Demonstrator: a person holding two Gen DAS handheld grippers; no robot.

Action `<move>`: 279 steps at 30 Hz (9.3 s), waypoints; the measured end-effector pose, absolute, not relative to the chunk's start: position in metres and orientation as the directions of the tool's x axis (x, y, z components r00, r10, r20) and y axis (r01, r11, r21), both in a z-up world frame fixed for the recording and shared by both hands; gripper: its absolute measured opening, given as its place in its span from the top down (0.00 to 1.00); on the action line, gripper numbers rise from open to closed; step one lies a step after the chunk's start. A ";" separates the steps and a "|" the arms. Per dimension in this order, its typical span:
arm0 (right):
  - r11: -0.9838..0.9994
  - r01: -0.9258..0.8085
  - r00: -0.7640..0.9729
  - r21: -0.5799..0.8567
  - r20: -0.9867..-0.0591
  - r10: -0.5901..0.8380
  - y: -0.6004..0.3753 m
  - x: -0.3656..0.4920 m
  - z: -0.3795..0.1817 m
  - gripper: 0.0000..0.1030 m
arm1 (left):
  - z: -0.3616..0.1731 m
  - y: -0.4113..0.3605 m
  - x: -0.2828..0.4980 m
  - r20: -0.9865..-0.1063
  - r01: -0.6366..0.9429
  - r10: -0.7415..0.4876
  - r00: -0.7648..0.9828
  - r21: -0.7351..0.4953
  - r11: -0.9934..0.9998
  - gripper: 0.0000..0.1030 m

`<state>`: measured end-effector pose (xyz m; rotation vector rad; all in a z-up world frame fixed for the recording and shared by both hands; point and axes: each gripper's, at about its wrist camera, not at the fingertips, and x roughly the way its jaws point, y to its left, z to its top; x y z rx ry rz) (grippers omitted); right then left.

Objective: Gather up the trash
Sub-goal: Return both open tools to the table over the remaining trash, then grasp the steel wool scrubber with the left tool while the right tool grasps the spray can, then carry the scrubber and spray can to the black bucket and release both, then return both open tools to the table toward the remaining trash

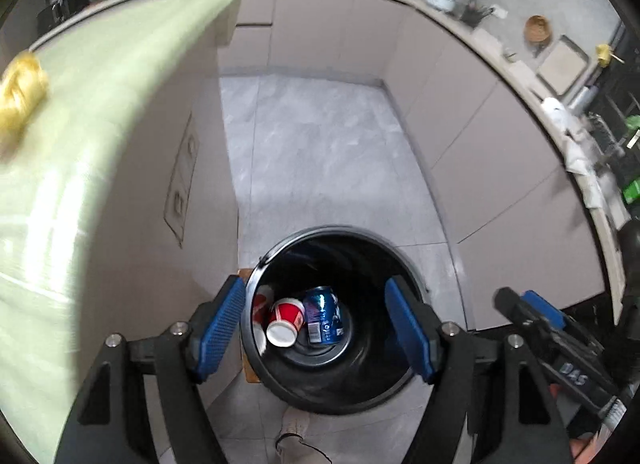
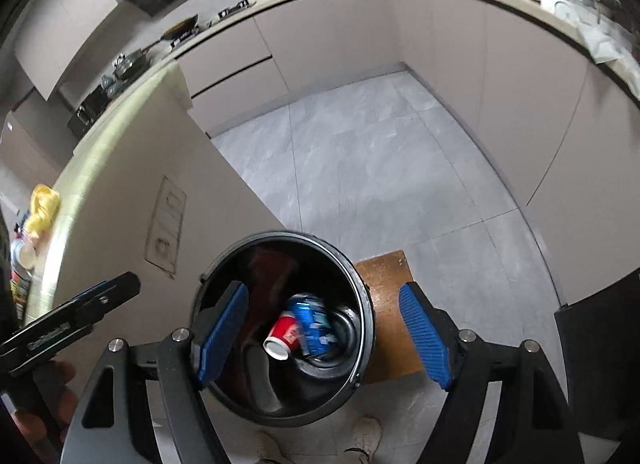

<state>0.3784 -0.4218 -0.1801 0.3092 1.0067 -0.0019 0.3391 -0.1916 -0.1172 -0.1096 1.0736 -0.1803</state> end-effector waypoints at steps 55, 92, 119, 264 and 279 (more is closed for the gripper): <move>0.954 -0.154 0.646 0.256 -0.705 0.293 0.101 0.353 -0.054 0.22 | -0.044 0.315 0.299 -0.781 -0.137 0.038 0.623 -0.062 0.989 0.28; 0.957 0.204 0.545 0.208 -0.836 0.066 0.173 0.372 -0.127 0.39 | -0.107 0.368 0.363 -0.836 0.197 -0.296 0.463 -0.228 0.954 0.56; 0.979 0.147 0.517 0.140 -0.855 0.045 0.155 0.363 -0.127 0.46 | -0.106 0.341 0.335 -0.845 0.177 -0.238 0.479 -0.172 0.969 0.57; 0.931 0.088 0.702 0.354 -0.685 0.194 -0.102 0.316 -0.040 0.26 | -0.032 0.104 0.310 -0.789 0.124 -0.195 0.583 -0.151 0.981 0.27; 0.935 -0.145 0.649 0.325 -0.682 0.337 -0.037 0.399 -0.053 0.26 | -0.047 0.177 0.340 -0.810 -0.147 0.009 0.586 -0.095 0.985 0.27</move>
